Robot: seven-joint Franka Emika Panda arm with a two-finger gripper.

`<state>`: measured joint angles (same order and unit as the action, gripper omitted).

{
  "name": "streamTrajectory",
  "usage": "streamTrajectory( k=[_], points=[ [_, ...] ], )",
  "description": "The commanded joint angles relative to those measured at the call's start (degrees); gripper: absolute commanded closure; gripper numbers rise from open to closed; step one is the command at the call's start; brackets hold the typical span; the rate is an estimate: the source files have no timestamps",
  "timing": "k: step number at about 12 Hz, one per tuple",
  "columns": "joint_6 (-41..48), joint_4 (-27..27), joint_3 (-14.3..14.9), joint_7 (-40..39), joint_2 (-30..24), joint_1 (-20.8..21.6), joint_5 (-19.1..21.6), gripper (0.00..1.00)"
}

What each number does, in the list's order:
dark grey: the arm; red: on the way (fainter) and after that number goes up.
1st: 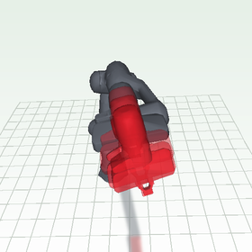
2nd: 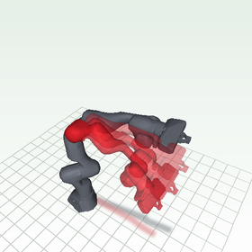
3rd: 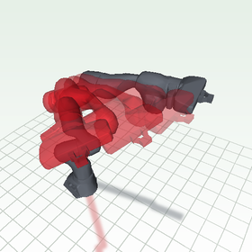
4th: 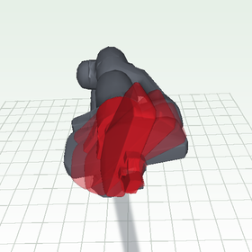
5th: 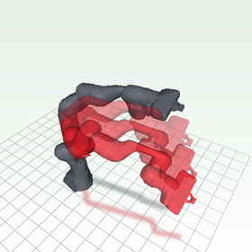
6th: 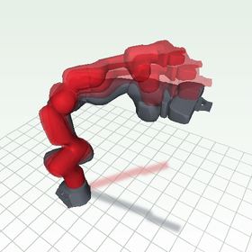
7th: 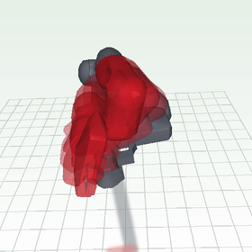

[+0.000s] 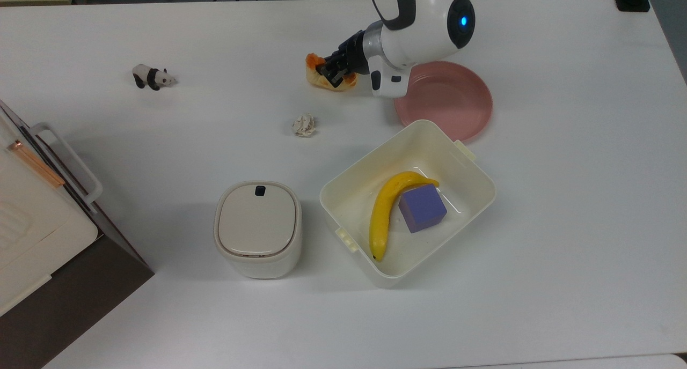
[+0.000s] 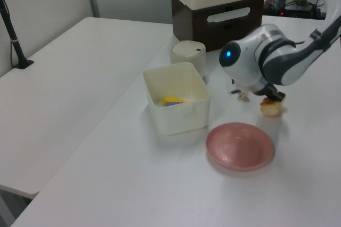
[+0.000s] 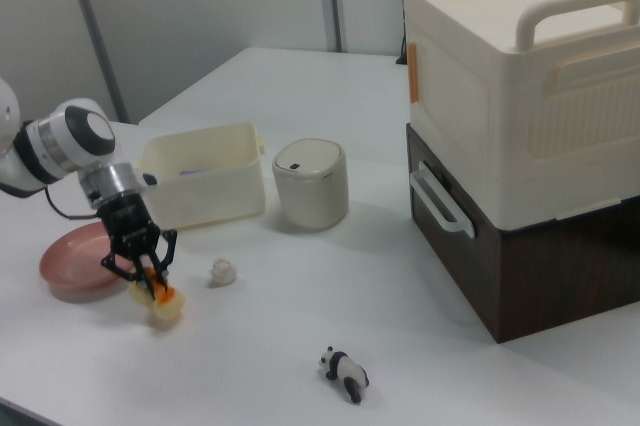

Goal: Put the bread on a plate
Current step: 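Lift the bread roll and carry it toward the pink plate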

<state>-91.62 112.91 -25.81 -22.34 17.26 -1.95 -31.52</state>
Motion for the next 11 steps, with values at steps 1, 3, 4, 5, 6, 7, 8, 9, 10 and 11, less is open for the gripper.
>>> streamTrajectory(
  k=[1, 3, 4, 5, 6, 7, 8, 9, 10, 11],
  points=[
    [1.18, -3.74, -1.17, 0.71, -3.81, -1.66, 1.36, 0.83],
    [0.48, -6.9, -1.26, 5.96, -5.48, -1.66, 5.92, 0.84],
    [0.48, -7.44, -1.52, 7.39, -6.01, -1.66, 6.46, 0.84],
    [0.39, -7.45, -1.79, 7.66, -6.8, -1.75, 7.25, 0.84],
    [0.3, -7.62, -1.79, 7.93, -7.15, -1.75, 9.44, 0.84],
    [0.13, -8.67, -1.7, 11.67, -7.68, -1.75, 11.2, 0.84],
    [-1.96, -8.5, -1.79, 16.84, -8.2, -1.57, 12.69, 0.84],
    [-4.94, -8.24, -1.79, 22.64, -8.99, -1.4, 14.36, 0.84],
    [-7.41, -7.63, -1.79, 27.39, -9.09, -1.13, 14.64, 0.84],
    [-8.74, -7.45, -1.88, 30.22, -9.0, -0.7, 14.73, 0.84]
  ],
)
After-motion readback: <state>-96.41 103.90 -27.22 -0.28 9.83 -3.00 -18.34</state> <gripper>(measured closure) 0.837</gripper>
